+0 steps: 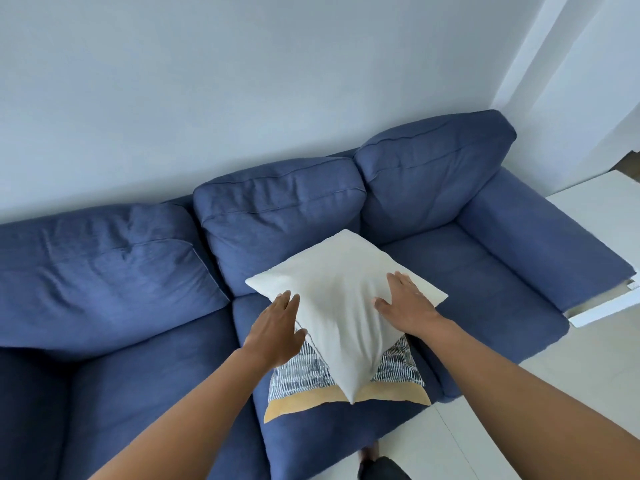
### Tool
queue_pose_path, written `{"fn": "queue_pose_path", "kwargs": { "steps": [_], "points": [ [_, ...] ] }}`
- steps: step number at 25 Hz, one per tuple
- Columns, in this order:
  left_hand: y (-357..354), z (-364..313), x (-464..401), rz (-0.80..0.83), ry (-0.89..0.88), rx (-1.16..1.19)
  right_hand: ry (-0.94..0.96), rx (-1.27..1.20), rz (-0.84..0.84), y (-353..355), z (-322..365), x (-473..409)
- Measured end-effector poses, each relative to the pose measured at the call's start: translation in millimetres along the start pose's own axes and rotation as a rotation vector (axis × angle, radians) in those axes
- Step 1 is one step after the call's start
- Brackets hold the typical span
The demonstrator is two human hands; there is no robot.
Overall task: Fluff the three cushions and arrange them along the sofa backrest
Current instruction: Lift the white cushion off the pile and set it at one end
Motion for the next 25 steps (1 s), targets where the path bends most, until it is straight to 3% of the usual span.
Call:
{"fn": "queue_pose_path", "kwargs": {
  "steps": [6, 10, 15, 18, 23, 25],
  "points": [
    [-40, -19, -10, 0.05, 0.011, -0.207, 0.011, -0.075, 0.058, 16, -54, -56],
    [-65, -39, -1, -0.001, 0.005, -0.203, -0.11, -0.128, -0.007, 27, -100, -84],
    [-70, -39, -9, -0.049, 0.021, -0.134, -0.363, -0.563, 0.194, -4, -147, -86],
    [-61, -40, -14, -0.092, 0.037, 0.022, -0.255, -0.715, 0.218, -7, -133, -86],
    [-4, -14, -11, -0.367, 0.111, 0.42, -0.076, -0.851, 0.1, 37, -90, -84],
    [26, 5, -3, -0.488, 0.217, 0.579, 0.033, -0.914, 0.066, 64, -63, -83]
  ]
}}
Point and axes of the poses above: each hand's wrist, its own x-axis away from the middle knuckle, its own y-axis out of the back of the hand, z = x × y, the point moved 8 cm from there along -x, towards the middle knuckle, and after that the axes turned 8 degrees about z, right-handed, at the moved point
